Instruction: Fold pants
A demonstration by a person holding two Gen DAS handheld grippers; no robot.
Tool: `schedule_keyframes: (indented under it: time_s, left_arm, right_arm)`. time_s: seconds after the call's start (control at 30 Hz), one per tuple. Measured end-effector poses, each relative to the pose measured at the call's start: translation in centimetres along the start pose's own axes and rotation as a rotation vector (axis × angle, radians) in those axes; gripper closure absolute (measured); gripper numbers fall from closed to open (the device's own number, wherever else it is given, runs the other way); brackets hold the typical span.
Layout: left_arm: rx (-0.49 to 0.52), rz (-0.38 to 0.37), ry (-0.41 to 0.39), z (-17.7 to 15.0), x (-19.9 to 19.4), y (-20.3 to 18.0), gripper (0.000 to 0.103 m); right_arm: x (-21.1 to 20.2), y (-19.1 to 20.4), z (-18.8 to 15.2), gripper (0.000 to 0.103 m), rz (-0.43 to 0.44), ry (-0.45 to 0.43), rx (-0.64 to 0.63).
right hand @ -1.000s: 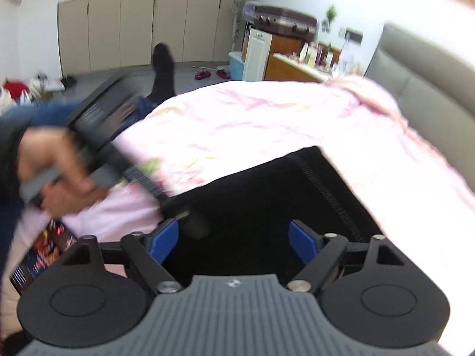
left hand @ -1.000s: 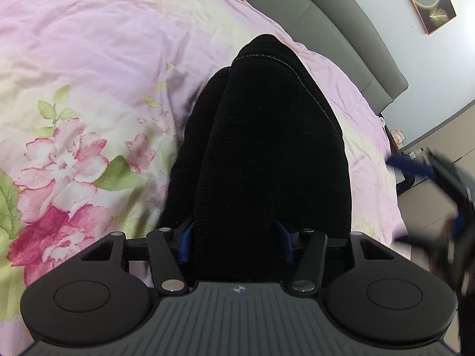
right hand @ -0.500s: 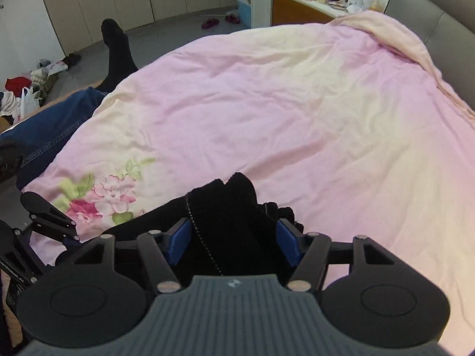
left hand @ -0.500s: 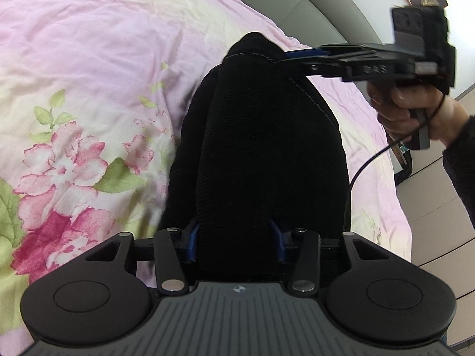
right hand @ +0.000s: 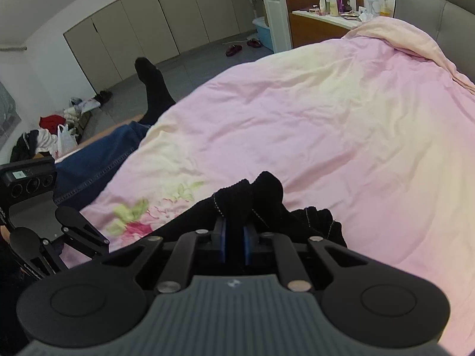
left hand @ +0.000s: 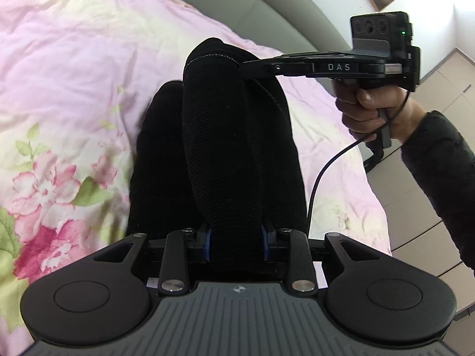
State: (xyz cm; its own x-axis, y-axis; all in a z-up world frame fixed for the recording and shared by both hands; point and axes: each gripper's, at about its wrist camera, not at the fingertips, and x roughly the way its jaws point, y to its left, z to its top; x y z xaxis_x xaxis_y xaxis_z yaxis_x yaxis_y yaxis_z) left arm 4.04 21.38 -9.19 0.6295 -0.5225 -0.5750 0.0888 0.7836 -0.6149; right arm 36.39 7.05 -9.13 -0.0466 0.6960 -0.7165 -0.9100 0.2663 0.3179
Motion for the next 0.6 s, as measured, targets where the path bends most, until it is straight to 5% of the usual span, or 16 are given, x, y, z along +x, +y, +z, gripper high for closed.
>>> schedule_keyframes:
  time_s: [0.13, 0.2, 0.3, 0.5, 0.6]
  left_arm:
    - [-0.031, 0.089, 0.012, 0.1, 0.3, 1.5, 0.07]
    - [-0.029, 0.188, 0.058, -0.3, 2.2, 2.7, 0.07]
    - [-0.077, 0.223, 0.079, -0.9, 4.3, 4.2, 0.066]
    - [-0.12, 0.188, 0.05, -1.1, 3.5, 5.0, 0.062]
    - [-0.093, 0.19, 0.049, -1.1, 3.6, 4.2, 0.059]
  right_arm:
    - [1.7, 0.2, 1.1, 0.096, -0.02, 0.018, -0.006]
    - [4.6, 0.1, 1.2, 0.095, -0.072, 0.071, 0.001]
    - [9.3, 0.0, 0.4, 0.088, -0.16, 0.136, 0.011]
    - [8.6, -0.1, -0.8, 0.079, -0.217, 0.011, 0.142]
    - [5.6, 1.8, -2.5, 0.07, -0.336, -0.066, 0.148]
